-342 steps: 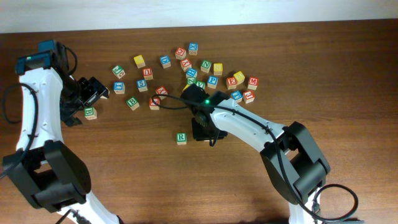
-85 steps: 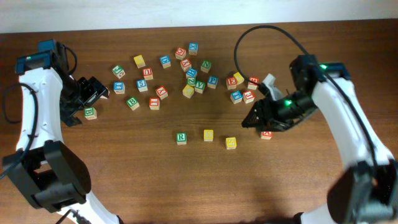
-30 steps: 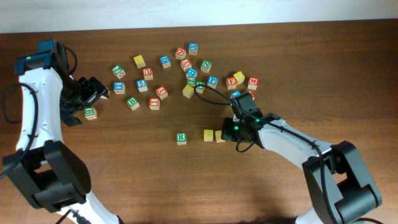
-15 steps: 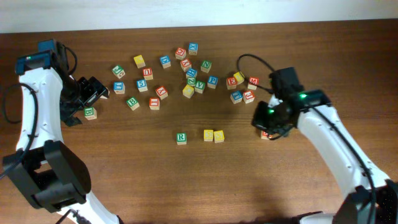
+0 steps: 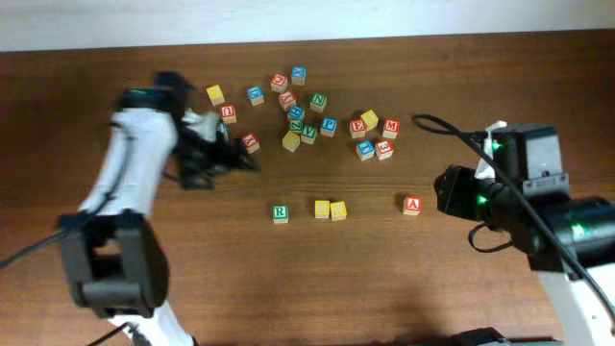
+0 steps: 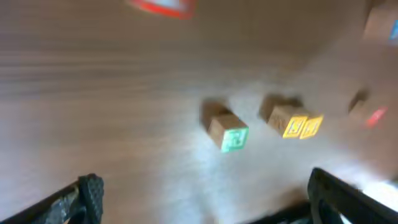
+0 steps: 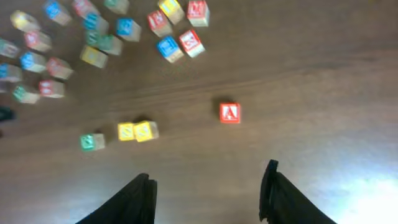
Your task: Spell out RSS
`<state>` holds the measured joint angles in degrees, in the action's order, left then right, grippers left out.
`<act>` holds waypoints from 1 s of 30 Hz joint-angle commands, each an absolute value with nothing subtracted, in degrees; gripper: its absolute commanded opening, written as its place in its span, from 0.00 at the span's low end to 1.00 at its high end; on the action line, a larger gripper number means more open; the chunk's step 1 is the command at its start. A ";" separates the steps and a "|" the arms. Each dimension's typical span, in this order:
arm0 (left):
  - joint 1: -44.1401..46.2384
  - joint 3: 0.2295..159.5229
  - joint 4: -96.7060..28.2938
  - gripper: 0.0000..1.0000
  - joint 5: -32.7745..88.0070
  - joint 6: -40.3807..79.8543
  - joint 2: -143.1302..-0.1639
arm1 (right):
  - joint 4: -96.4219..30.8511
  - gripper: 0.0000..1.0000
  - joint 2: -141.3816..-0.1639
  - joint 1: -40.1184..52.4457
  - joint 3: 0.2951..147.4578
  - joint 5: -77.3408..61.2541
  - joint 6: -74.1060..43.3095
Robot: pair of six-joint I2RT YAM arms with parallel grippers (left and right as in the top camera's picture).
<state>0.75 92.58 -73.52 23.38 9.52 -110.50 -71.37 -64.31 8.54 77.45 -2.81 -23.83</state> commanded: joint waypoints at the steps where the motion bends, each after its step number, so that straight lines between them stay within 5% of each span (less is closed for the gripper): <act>1: 13.13 84.99 -67.22 0.64 20.25 5.67 -109.69 | -73.32 0.48 -69.36 8.12 77.69 -1.52 -23.73; 3: 15.25 88.53 -67.37 0.64 19.46 5.72 -108.27 | -74.41 0.54 -73.30 8.12 77.69 -5.41 -20.84; 4: 14.79 90.89 -68.25 0.47 18.02 6.55 -106.78 | -74.70 0.54 -75.11 8.12 77.69 -8.54 -17.61; 5: 13.87 91.90 -69.32 0.43 13.02 11.27 -105.12 | -74.89 0.54 -76.53 8.12 77.69 -9.98 -16.67; 9: 12.36 87.70 -73.17 0.01 -1.02 20.36 -104.49 | -74.15 0.44 -83.29 8.29 77.69 -13.06 -16.75; 15: 17.19 67.29 -49.74 0.00 9.67 22.46 -104.49 | -71.68 0.06 -98.56 8.38 76.12 -16.38 -18.92; 30: 23.31 64.71 -41.87 0.00 14.83 27.44 -109.71 | -60.99 0.09 -111.02 19.99 74.13 -19.33 -26.13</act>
<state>21.56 65.01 -43.57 13.50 26.83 -108.44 -62.41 -110.59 19.22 75.81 -18.41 -23.31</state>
